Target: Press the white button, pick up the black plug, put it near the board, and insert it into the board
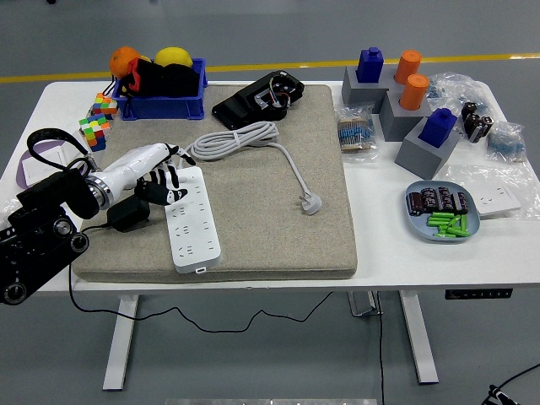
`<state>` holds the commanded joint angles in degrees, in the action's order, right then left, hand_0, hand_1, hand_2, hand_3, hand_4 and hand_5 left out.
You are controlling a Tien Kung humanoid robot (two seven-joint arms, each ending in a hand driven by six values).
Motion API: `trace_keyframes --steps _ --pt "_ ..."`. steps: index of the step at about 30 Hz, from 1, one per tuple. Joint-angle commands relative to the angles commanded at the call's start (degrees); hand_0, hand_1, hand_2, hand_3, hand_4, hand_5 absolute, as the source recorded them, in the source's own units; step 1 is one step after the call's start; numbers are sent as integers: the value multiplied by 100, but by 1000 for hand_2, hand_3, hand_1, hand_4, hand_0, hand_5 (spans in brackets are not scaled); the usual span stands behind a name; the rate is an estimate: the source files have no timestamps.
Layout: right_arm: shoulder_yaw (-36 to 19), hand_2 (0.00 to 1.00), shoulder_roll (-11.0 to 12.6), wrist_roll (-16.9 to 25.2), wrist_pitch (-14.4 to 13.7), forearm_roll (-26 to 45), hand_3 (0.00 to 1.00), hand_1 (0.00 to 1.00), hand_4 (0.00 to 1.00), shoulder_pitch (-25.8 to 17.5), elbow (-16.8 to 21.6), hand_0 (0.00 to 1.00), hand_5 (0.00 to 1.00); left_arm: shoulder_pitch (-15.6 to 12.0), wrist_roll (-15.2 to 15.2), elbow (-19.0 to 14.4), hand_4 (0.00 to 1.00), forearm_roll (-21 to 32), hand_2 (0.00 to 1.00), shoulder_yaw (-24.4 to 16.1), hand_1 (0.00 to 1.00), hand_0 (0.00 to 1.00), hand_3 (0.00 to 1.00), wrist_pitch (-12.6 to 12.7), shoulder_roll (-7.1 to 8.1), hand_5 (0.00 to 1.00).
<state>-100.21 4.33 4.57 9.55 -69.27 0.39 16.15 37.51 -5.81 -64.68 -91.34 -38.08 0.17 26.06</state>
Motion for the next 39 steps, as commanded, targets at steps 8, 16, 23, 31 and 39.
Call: trace_keyframes --steps 8,16,23,31,39 --pt "2 683 9 1 0 13 614 698 715 17 -1 720 421 391 -366 192 282 236 72 476 2 2 618 -133 -77 2" --pt "14 683 0 2 2 23 614 698 715 23 -4 719 423 692 -873 593 41 501 18 806 2 2 611 -335 -231 2" --pt "28 683 6 2 1 30 614 698 715 25 -6 719 423 798 -995 851 40 555 12 824 2 2 615 -385 -342 2" --pt "19 683 4 2 1 35 614 698 715 41 -9 720 423 887 -1024 1034 39 577 11 913 2 2 617 -395 -392 2" --pt "46 683 8 5 2 45 614 698 715 53 -4 720 422 945 -1043 1252 47 527 12 938 2 2 624 -350 -484 2"
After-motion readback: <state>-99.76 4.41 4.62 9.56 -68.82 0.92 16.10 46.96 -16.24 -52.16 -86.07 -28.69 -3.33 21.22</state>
